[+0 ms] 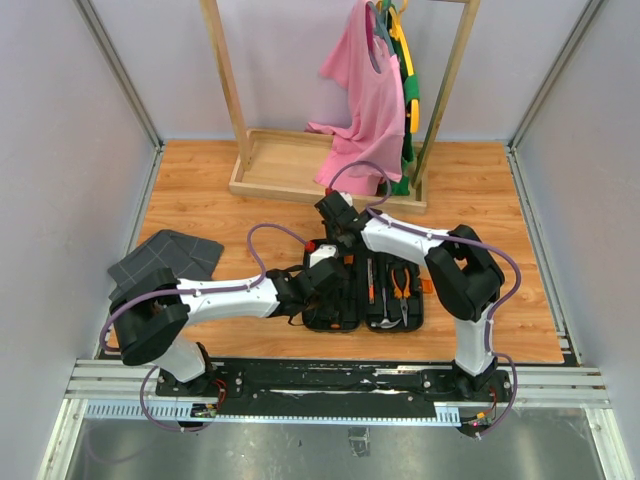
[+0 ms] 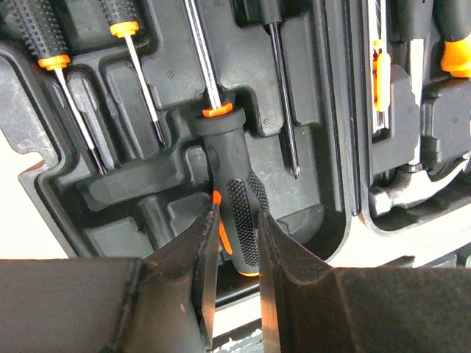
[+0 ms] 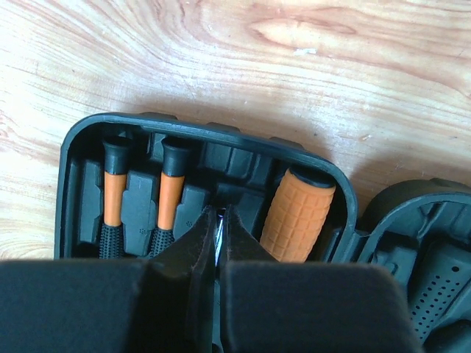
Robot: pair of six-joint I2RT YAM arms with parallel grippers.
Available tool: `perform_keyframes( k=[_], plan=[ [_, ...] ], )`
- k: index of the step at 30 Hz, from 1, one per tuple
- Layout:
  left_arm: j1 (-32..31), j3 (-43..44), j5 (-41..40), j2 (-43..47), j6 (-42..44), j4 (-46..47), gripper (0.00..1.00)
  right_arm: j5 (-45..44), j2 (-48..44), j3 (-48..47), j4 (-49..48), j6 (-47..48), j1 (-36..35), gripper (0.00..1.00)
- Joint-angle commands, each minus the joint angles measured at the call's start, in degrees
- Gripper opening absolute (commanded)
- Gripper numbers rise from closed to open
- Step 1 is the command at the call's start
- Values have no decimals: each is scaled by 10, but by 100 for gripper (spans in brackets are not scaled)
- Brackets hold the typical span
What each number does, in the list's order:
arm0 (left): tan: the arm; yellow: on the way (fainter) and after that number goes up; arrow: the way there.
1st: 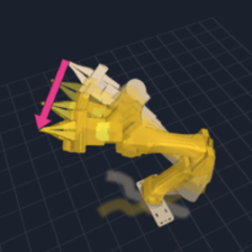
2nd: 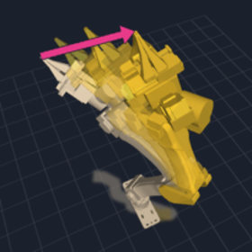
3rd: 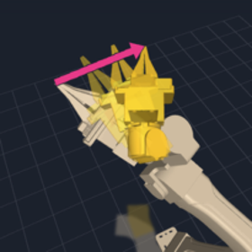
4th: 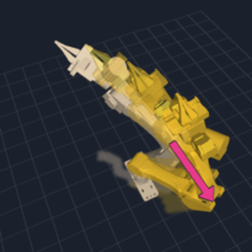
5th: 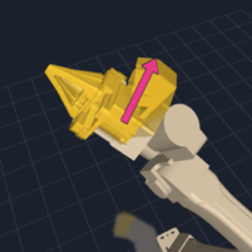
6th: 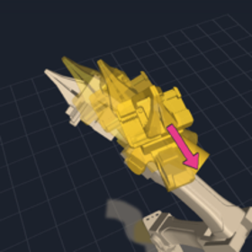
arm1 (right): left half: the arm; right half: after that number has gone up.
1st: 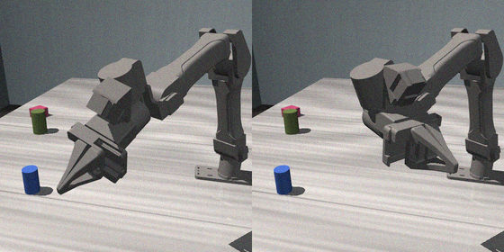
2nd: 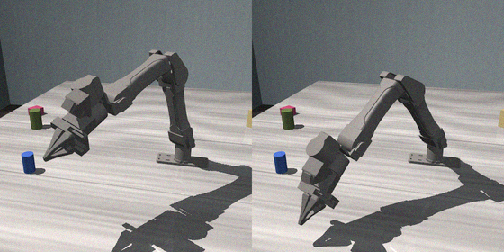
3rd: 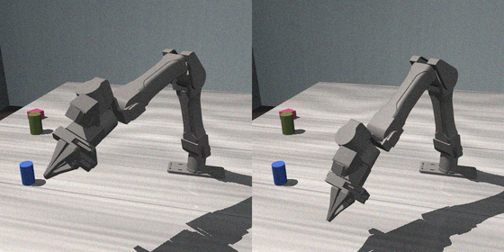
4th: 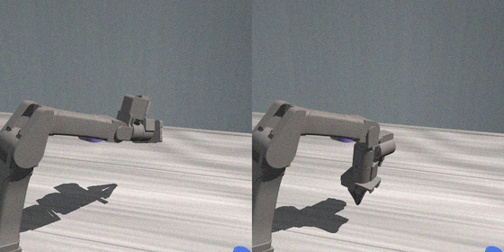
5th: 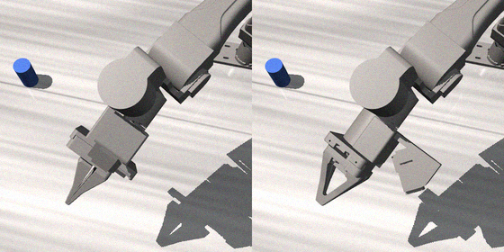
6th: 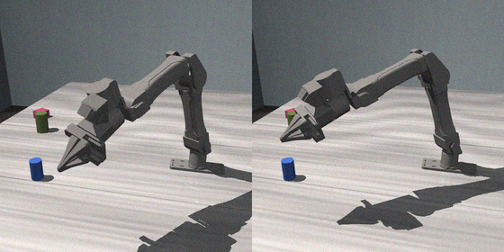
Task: Sort the tools into containers
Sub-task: Adjust the screwdriver in the storage box.
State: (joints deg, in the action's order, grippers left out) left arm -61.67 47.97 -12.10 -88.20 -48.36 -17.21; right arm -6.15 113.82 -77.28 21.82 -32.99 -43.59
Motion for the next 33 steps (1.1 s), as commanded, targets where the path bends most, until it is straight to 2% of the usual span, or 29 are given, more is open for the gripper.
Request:
perform_keyframes(
  k=[1,5,8,17,20,25,29,33],
  plan=[
    [-6,-47,33,-50,16,-69,14,37,190,121,16,-24,-36,1],
    [-6,-51,34,-49,18,-69,14,45,218,139,-3,-34,-42,1],
    [-6,-53,29,-45,17,-71,14,40,201,154,-8,-35,-41,1],
    [-5,-54,-10,-11,1,-98,14,14,3,131,40,0,-19,1],
    [-5,-44,-23,15,-1,-94,15,38,-64,107,40,9,-11,6],
    [-3,-15,-57,62,27,-57,19,38,-152,81,5,39,-9,20],
    [1,6,-80,99,58,-24,22,25,-218,86,-23,63,-4,30],
    [6,11,-88,140,79,15,30,14,-292,126,-41,68,13,37]
  ],
)
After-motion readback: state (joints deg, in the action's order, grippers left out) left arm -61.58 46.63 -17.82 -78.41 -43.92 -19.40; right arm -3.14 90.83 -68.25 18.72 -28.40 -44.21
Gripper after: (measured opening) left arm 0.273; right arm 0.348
